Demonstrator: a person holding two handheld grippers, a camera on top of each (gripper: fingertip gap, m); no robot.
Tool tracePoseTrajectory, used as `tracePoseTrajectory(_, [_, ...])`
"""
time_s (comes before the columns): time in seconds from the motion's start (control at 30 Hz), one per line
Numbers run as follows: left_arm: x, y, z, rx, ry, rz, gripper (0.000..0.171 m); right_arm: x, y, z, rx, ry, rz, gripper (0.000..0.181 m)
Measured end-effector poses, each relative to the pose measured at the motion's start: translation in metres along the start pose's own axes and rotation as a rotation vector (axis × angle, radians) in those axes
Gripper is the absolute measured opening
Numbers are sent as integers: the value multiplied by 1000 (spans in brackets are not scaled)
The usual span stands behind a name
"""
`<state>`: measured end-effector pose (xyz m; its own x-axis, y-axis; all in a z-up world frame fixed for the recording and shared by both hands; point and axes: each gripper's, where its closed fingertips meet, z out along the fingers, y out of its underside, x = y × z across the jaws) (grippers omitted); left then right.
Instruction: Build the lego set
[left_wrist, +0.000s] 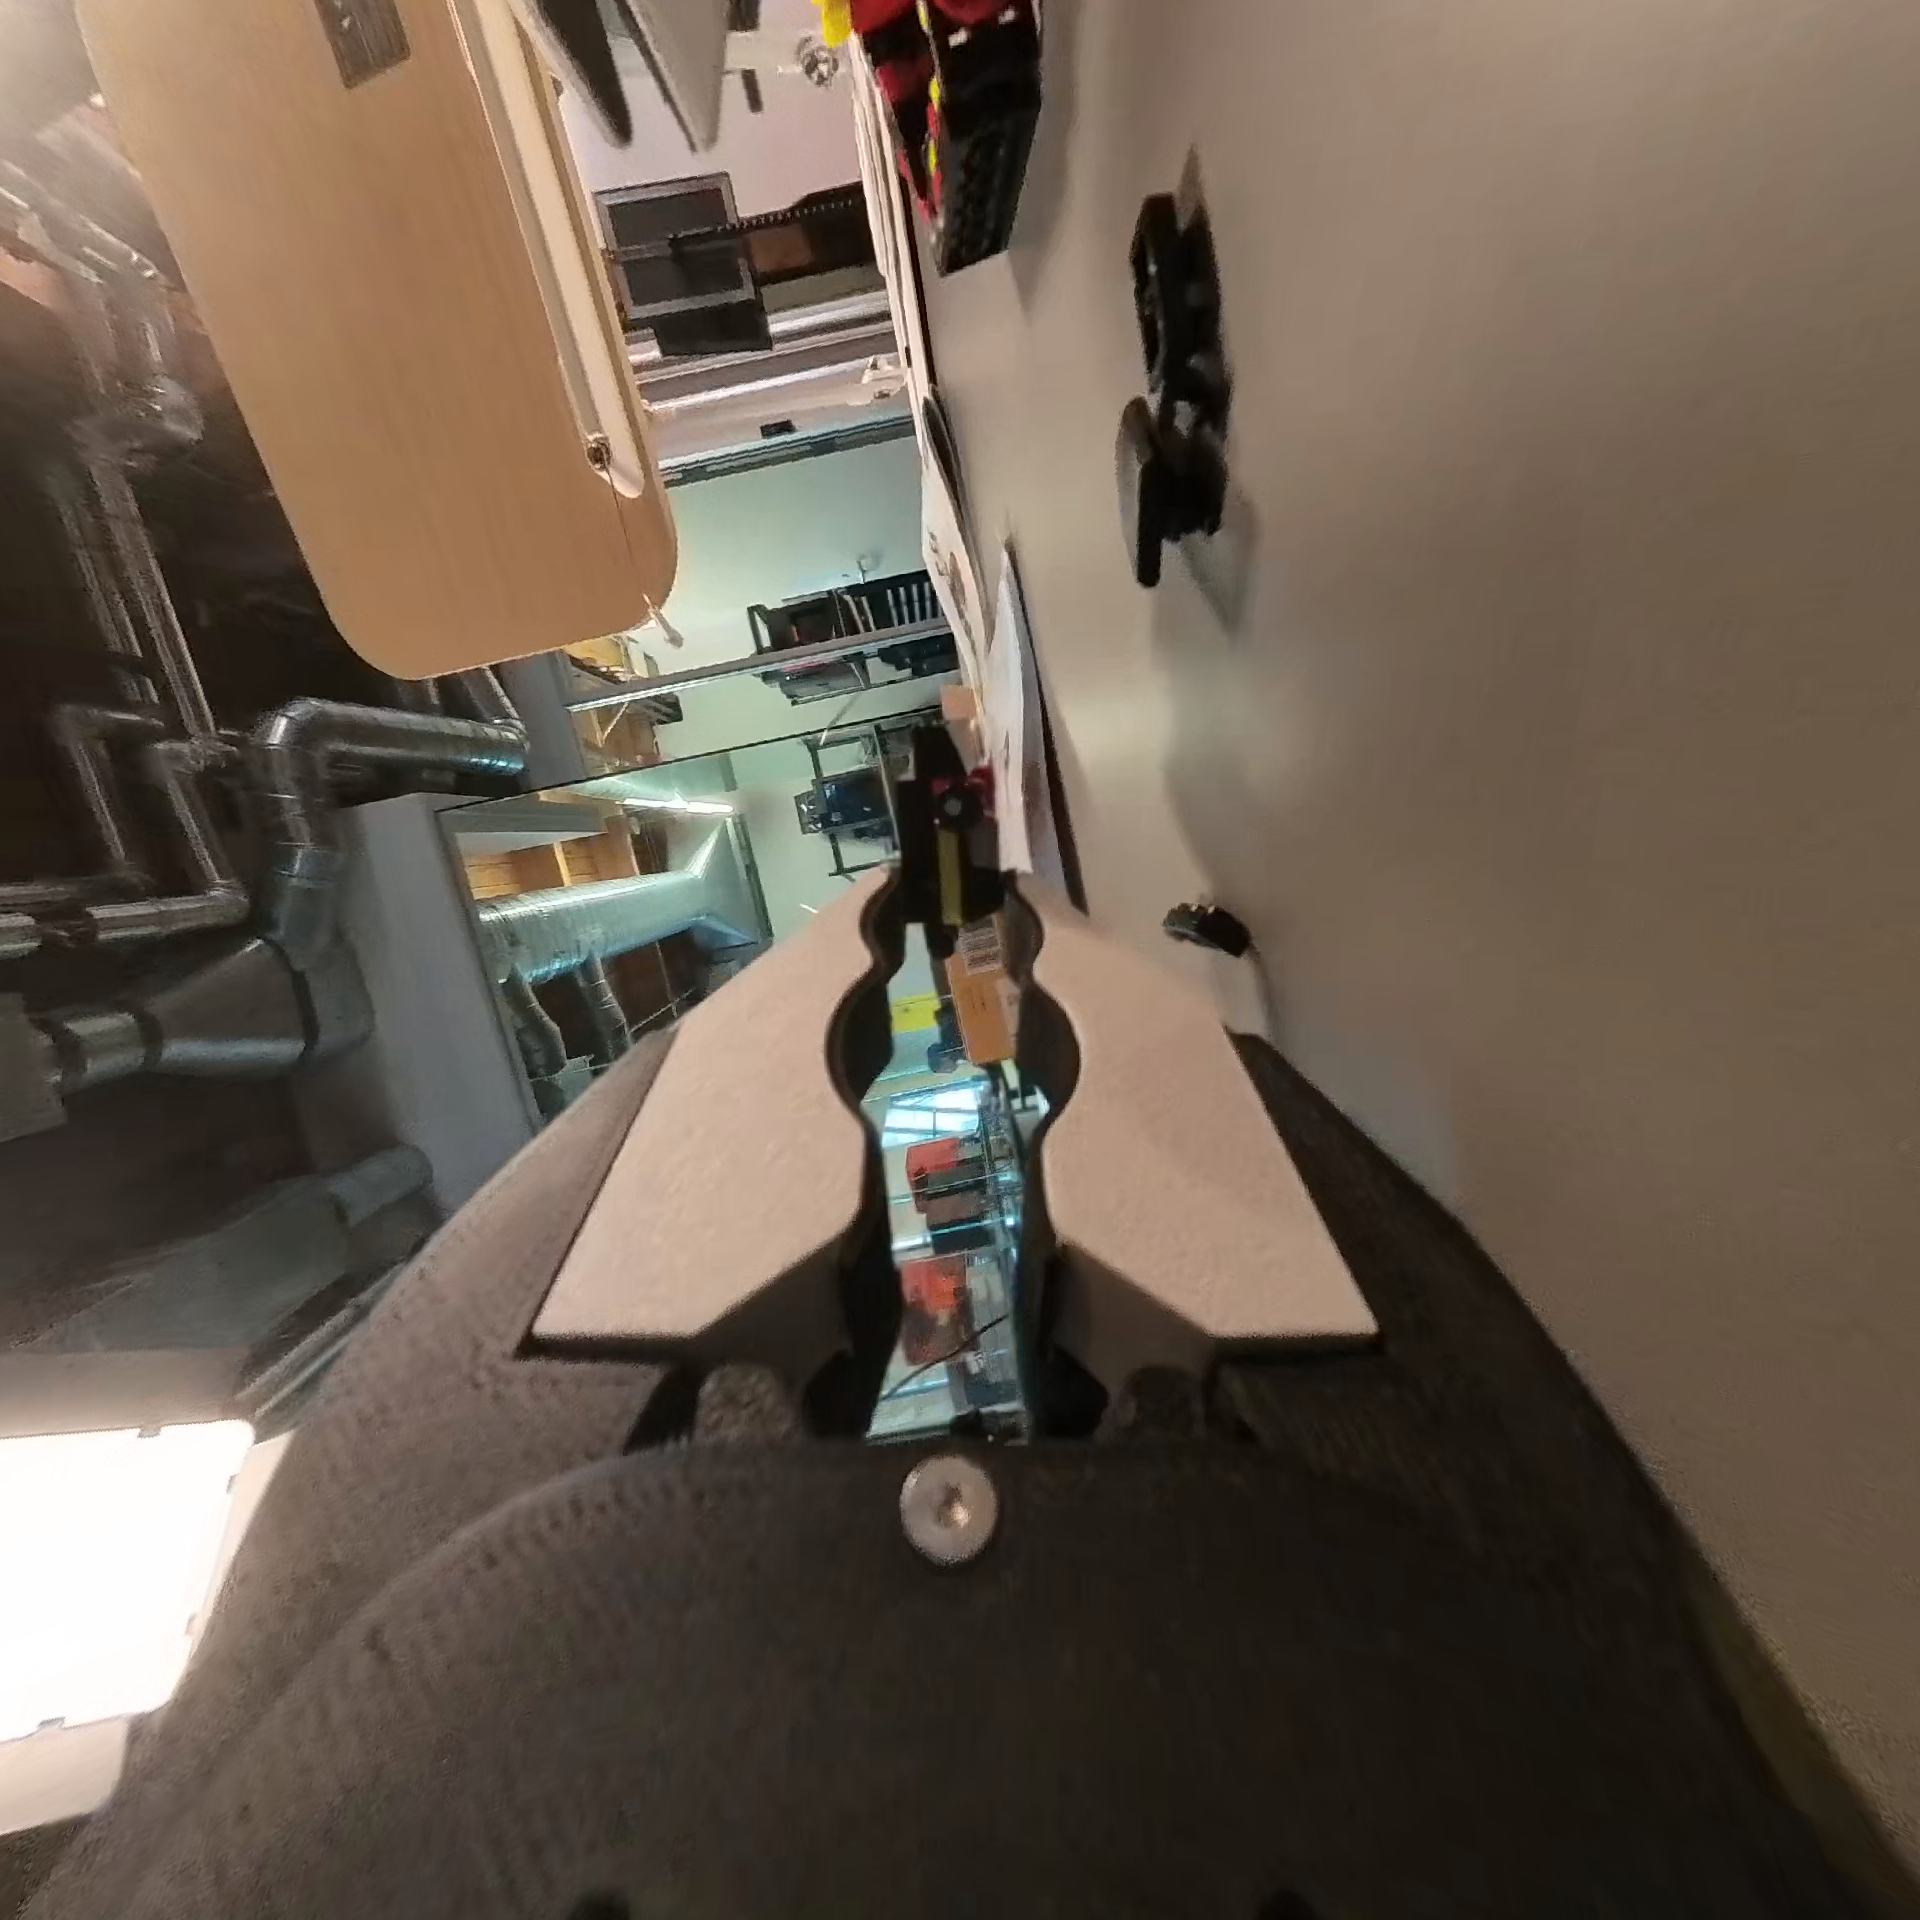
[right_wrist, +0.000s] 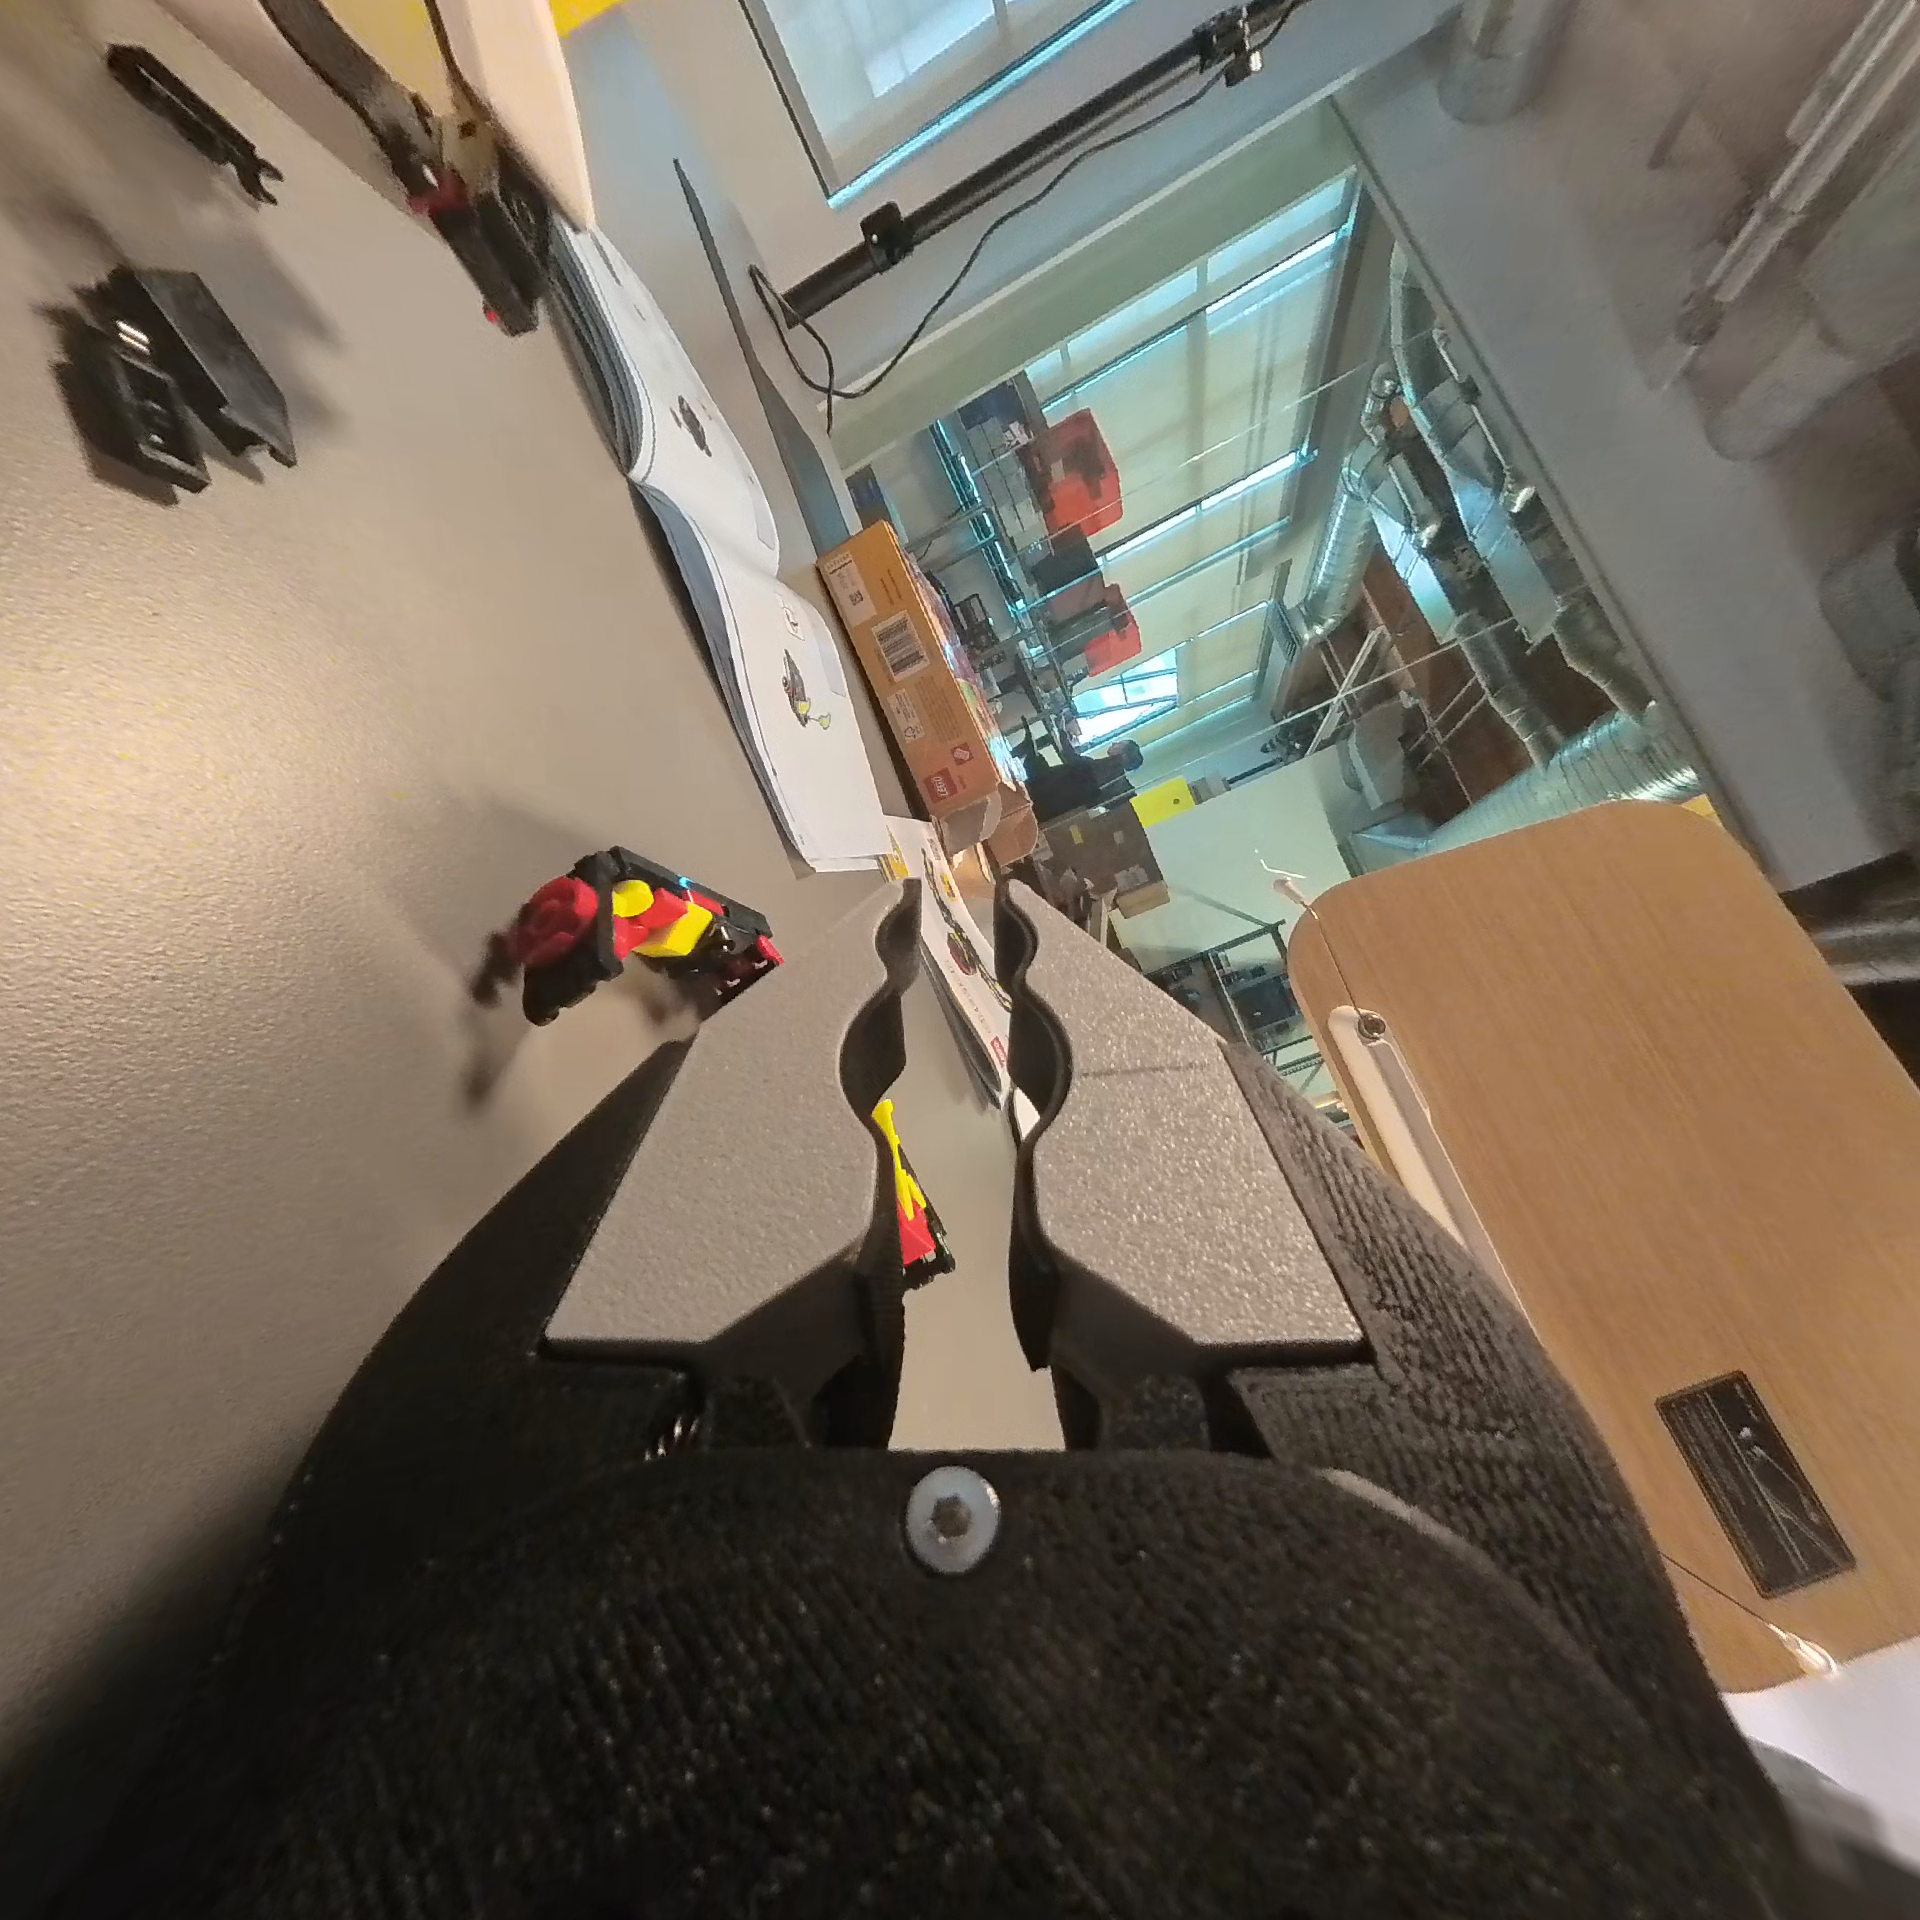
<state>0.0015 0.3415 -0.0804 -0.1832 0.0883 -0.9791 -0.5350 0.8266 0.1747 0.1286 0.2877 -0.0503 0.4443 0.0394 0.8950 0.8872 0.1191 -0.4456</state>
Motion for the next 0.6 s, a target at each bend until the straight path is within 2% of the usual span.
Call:
tracePoseTrajectory(0.17, [10,7,2,-39,97,38,17,3,-2,3,14,8,27,11])
tracePoseTrajectory(0.33, [22,10,-6,-52,259,17,17,11,-3,4,31,29,96,11])
tracePoseTrajectory(0.6, [33,14,-14,-64,357,238,17,15,-4,2,47,40,123,11])
